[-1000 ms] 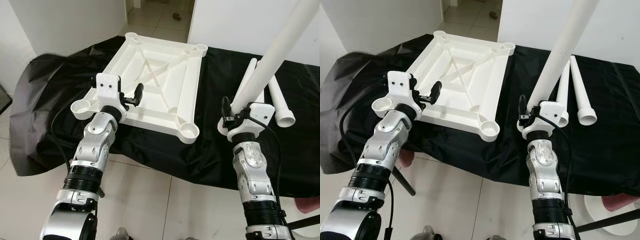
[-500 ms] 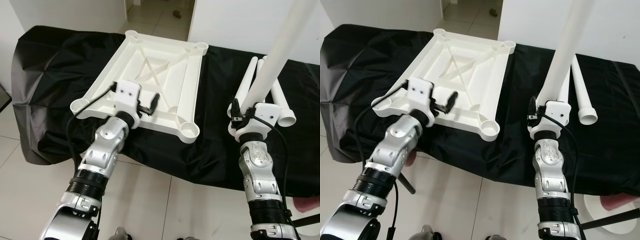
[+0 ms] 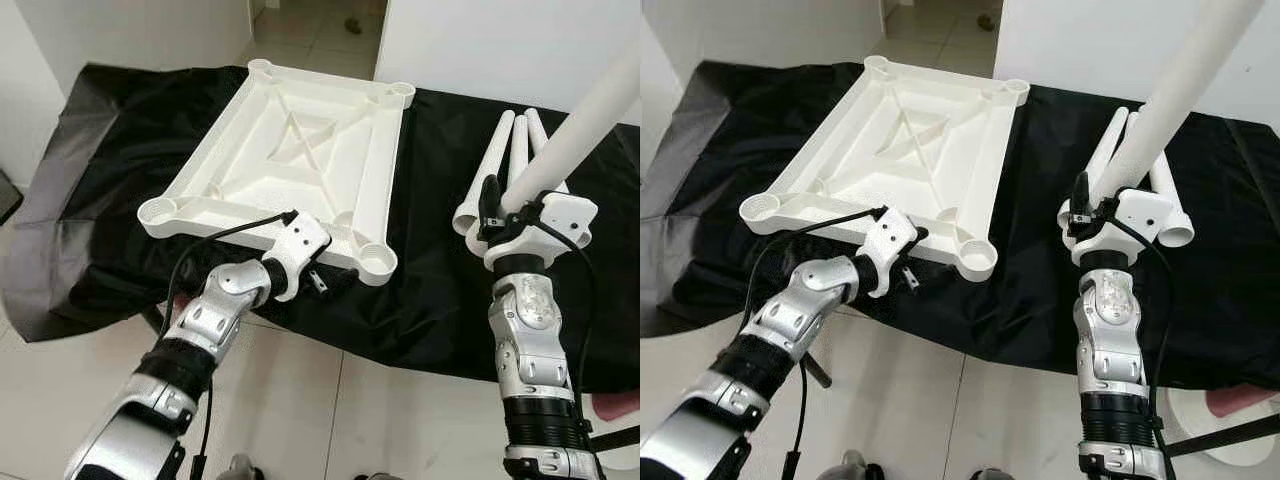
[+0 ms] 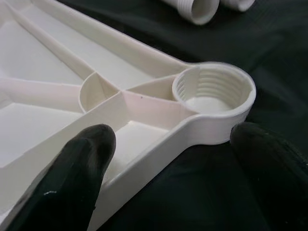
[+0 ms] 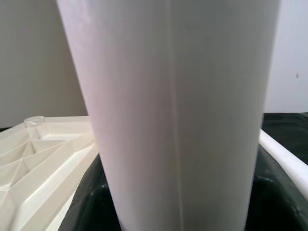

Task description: Building children table

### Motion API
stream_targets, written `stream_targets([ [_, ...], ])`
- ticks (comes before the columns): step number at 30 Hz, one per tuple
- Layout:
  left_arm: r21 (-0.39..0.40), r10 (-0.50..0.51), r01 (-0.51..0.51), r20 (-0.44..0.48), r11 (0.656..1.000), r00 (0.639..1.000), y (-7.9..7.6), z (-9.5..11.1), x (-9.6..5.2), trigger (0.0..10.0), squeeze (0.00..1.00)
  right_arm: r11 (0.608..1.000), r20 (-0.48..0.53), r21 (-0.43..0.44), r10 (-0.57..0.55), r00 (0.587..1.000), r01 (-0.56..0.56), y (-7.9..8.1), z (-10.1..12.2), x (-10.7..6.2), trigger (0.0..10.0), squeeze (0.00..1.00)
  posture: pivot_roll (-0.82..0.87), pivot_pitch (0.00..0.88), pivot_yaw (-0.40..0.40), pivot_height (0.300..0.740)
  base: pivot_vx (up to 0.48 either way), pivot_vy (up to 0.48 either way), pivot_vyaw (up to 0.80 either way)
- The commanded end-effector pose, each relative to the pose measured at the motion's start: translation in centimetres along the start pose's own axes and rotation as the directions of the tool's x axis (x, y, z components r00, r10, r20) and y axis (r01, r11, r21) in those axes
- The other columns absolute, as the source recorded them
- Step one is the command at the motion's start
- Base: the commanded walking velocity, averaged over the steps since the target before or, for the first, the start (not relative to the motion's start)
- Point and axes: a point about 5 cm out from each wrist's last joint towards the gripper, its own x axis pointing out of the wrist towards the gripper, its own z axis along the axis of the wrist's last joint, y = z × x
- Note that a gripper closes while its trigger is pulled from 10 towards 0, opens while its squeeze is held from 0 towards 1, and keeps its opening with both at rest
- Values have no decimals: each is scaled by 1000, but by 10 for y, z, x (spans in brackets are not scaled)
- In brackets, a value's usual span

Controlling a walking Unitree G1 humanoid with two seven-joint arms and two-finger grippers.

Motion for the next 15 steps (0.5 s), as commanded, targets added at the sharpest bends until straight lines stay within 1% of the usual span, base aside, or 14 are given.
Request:
stream_targets([
  [1,13,44,-44,-11,999,999,3,-2,1,10000,0,1000,4,8,-8,1000,8,-2,2,-3,10000,0,13,92,27,740,0,0,0],
  [4,-18,30,-30,0,999,1000,6,0,1,10000,0,1000,4,7,-11,1000,11,-2,2,-4,10000,0,8,90,32,740,0,0,0],
  [5,-16,33,-33,14,999,999,9,2,0,10000,0,1000,4,16,-8,1000,8,-2,3,-4,10000,0,6,88,33,740,0,0,0],
  [7,-19,48,-47,59,999,997,13,9,-2,10000,0,1000,10,28,2,1000,-2,0,4,-6,10000,0,2,88,36,740,0,0,0],
  [10,-85,65,-54,135,995,989,18,19,-7,10000,0,999,15,34,12,1000,-13,1,5,-9,10000,0,2,87,36,740,0,0,0],
  [13,-88,60,-47,155,995,986,18,20,-9,10000,0,1000,-3,28,8,1000,-8,0,1,-12,10000,0,4,87,33,740,0,0,0],
  [15,-76,50,-39,145,996,988,16,17,-10,10000,0,1000,-15,26,7,1000,-6,0,-1,-14,10000,0,4,87,33,740,0,0,0],
])
